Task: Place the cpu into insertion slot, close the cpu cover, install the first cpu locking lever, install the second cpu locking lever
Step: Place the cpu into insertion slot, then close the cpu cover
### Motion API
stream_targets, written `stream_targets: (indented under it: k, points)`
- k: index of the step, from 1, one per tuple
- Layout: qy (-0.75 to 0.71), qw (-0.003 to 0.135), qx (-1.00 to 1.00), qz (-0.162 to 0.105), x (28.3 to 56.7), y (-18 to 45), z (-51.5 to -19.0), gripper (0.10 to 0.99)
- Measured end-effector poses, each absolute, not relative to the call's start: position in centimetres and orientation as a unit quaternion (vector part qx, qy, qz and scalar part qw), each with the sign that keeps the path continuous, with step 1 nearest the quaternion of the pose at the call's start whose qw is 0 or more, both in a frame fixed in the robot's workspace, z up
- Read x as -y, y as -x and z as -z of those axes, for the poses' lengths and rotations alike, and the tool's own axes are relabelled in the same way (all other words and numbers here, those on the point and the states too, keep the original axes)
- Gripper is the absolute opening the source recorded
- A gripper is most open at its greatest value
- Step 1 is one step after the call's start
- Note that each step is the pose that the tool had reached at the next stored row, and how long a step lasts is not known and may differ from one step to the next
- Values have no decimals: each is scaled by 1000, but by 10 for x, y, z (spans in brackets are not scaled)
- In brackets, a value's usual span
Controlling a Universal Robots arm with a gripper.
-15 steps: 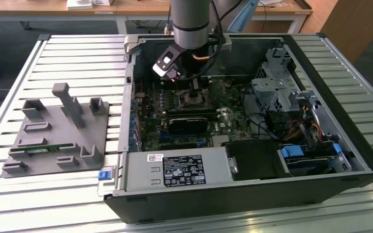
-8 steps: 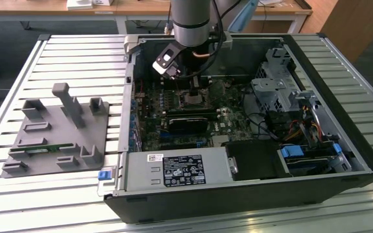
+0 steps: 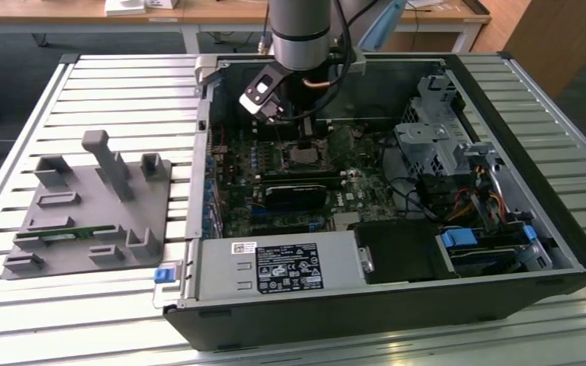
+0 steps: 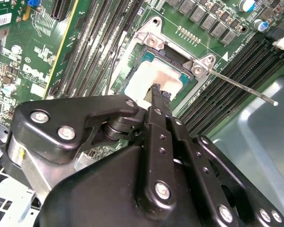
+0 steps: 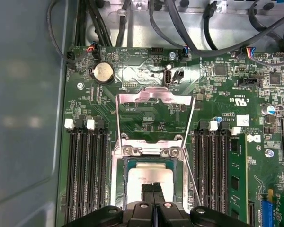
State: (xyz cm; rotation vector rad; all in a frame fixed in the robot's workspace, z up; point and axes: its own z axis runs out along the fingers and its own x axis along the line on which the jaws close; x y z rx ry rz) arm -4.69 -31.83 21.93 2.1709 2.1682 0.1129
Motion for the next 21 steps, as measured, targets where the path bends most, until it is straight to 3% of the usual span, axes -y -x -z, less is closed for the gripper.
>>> stream_targets:
  k: [21]
  points:
    - [-713, 34, -700, -36, 318, 46, -234, 106]
